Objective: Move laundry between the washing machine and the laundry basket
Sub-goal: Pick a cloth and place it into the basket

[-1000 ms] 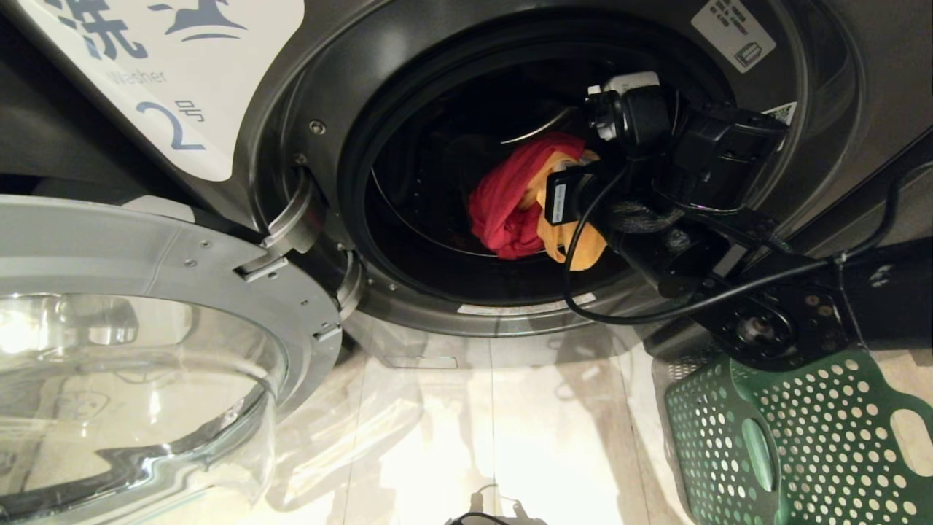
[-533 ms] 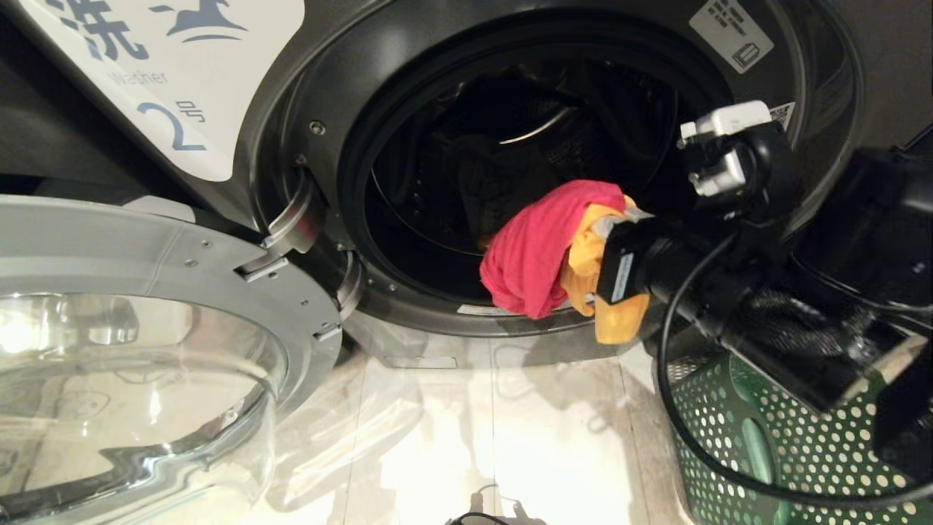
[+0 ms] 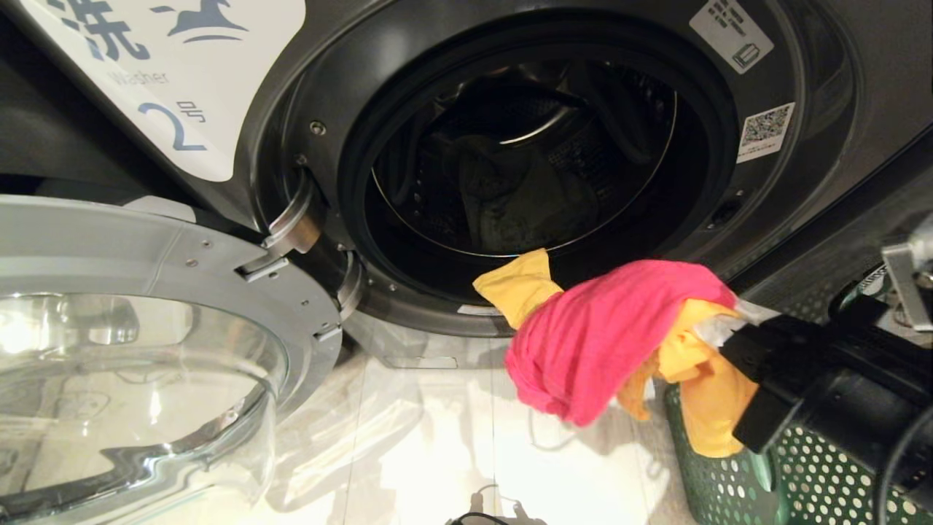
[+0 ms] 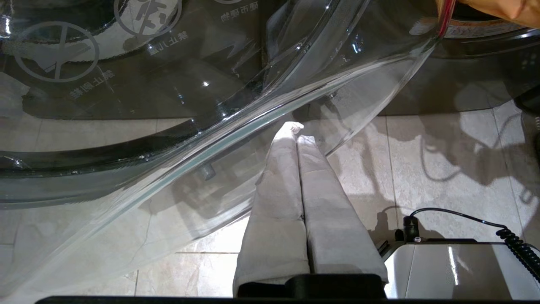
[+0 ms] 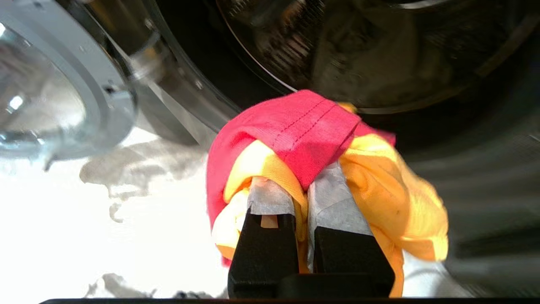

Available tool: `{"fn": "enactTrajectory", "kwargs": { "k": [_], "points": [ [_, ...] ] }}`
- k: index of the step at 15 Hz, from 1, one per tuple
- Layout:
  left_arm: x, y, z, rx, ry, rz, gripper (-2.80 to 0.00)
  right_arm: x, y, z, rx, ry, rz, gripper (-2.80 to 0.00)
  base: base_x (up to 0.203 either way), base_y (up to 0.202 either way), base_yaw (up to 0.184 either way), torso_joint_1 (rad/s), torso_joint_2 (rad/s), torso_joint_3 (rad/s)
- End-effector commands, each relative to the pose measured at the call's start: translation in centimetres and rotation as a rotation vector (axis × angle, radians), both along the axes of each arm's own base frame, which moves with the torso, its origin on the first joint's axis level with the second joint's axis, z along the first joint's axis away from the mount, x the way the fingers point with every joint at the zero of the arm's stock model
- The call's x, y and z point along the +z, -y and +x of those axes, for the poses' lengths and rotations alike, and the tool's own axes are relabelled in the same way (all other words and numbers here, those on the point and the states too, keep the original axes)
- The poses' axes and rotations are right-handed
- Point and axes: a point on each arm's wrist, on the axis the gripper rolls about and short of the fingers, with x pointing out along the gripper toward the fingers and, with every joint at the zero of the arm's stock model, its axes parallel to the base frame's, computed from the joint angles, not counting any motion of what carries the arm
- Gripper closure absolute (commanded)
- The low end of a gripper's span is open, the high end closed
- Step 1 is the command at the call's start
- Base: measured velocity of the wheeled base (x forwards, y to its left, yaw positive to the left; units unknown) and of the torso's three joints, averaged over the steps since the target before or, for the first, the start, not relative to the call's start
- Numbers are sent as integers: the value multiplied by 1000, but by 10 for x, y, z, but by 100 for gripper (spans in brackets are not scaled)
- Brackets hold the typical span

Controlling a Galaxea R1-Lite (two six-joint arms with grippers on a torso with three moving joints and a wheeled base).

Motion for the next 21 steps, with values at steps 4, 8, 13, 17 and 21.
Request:
{"fn": "enactTrajectory", "kwargs": {
  "k": [4,8,13,17,21],
  "points": [
    [0,0,0,0,-1,0,0,13,68,-35,-181,11,10,0,0,0,0,0,0,0],
    [0,0,0,0,-1,0,0,35,91,-43,-314,21,24,0,0,0,0,0,0,0],
    [0,0,0,0,-1,0,0,59,110,-53,-461,102,85,0,0,0,0,0,0,0],
    [0,0,0,0,-1,0,0,62,126,-75,-554,108,80,0,0,0,0,0,0,0],
    [0,0,0,0,0,0,0,60,138,-100,-683,89,57,0,0,0,0,0,0,0]
  ]
}}
